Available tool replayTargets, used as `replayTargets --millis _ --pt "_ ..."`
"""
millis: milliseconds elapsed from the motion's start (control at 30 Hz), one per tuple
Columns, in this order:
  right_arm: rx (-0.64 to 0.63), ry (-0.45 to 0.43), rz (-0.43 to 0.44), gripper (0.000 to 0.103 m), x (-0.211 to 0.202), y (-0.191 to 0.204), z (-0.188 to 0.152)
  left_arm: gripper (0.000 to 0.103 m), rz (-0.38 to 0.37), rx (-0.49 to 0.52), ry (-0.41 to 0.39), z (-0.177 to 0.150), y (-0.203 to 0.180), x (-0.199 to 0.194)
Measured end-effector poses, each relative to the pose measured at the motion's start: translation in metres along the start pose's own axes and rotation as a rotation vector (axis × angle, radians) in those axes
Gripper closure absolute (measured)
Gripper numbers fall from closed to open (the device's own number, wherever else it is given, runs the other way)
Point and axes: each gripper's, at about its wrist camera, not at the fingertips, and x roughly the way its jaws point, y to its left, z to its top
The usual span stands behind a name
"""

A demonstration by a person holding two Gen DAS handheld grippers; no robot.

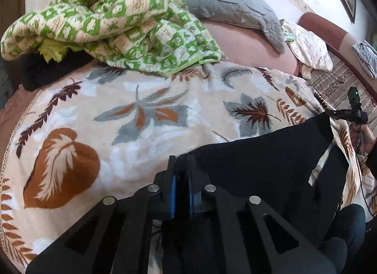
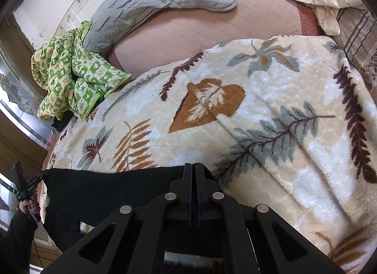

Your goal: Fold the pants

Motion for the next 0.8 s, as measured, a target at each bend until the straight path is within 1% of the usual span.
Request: replayTargets --millis 133,200,333,400,533,633,733,767,800 --pt "-0.014 -0.008 0.019 0.102 -0.011 0.0 -0.001 0.098 0.003 0.03 -0.035 -0.002 -0.009 -0.018" --pt "-0.034 -0.01 0.028 0.102 -0.02 0.002 -0.005 0.098 0.014 0.067 -0.053 -0.005 -0.015 -0.031" --pt "-0.077 -0.017 0.051 0.102 -0.039 0.005 -0.02 0.098 0.046 0.097 -0.083 -0.015 -0.018 -0.05" --pt "-0.102 -0.013 0.063 0.102 -0.049 0.007 -0.034 0.098 0.046 0.101 -0.101 -0.025 -0.02 -0.062" --pt "-0.155 -0.003 0.075 0.102 -0.066 0.012 -0.068 0.098 0.029 0.134 -0.128 -0.053 -0.031 -0.084" --pt "-0.186 -0.001 0.097 0.102 -0.084 0.016 -0.098 0.098 0.001 0.122 -0.143 -0.085 -0.031 -0.103" --pt "-0.213 0.026 0.113 0.102 -0.092 0.018 -0.132 0.098 -0.037 0.069 -0.139 -0.121 -0.022 -0.116" --pt "-0.248 0.043 0.09 0.102 -0.091 0.019 -0.145 0.096 -0.046 0.046 -0.129 -0.131 -0.019 -0.118" --pt "-0.285 0.054 0.066 0.102 -0.089 0.02 -0.158 0.094 -0.044 0.002 -0.102 -0.145 -0.011 -0.118"
